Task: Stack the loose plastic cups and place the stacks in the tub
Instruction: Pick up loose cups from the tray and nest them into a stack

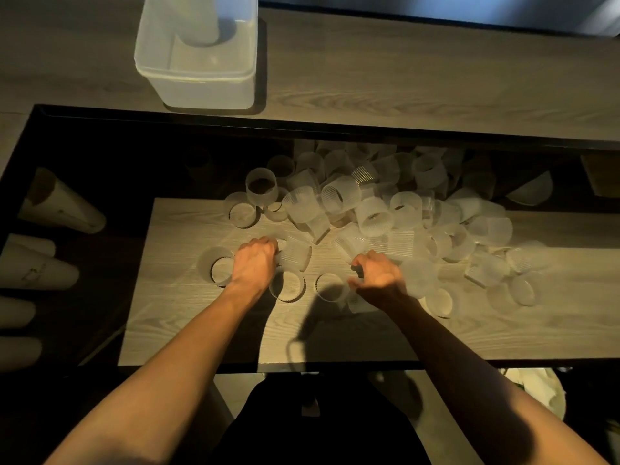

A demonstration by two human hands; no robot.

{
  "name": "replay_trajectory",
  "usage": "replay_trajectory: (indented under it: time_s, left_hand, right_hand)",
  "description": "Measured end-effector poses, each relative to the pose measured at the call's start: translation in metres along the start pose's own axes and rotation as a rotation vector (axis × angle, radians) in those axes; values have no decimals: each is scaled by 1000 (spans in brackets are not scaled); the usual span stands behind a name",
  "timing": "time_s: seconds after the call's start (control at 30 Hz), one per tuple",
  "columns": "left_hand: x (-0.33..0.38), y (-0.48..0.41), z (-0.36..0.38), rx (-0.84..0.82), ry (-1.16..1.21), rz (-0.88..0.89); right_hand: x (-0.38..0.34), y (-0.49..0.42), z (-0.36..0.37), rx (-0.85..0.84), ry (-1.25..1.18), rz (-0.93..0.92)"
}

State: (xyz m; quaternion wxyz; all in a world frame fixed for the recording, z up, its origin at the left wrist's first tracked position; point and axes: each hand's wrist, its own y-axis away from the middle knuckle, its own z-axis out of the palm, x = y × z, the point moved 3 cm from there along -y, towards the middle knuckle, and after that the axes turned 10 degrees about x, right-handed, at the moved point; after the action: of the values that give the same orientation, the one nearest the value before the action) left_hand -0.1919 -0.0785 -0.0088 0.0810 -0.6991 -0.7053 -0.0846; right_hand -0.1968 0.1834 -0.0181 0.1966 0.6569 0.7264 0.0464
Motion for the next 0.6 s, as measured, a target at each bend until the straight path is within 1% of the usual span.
replay_trajectory:
  time_s: [0.07, 0.2, 0.33, 0.43, 0.53, 0.6]
  left_hand:
    - [2, 3, 0, -14, -3, -5]
    - [10, 6, -4, 60, 50, -19]
    - [18, 3, 5, 1, 54, -33]
    - [26, 1, 9, 15, 85, -36]
    - [35, 1, 8, 31, 95, -23]
    - [41, 2, 7, 31, 86, -6]
  right_hand:
    - [3, 0, -1, -7, 2, 13]
    - [-1, 1, 0, -20, 10, -23]
    - [-7, 1, -1, 51, 24, -37]
    - [-7, 5, -7, 73, 92, -34]
    - [0, 15, -10, 70, 106, 1]
    - [7, 23, -6, 185, 68, -17]
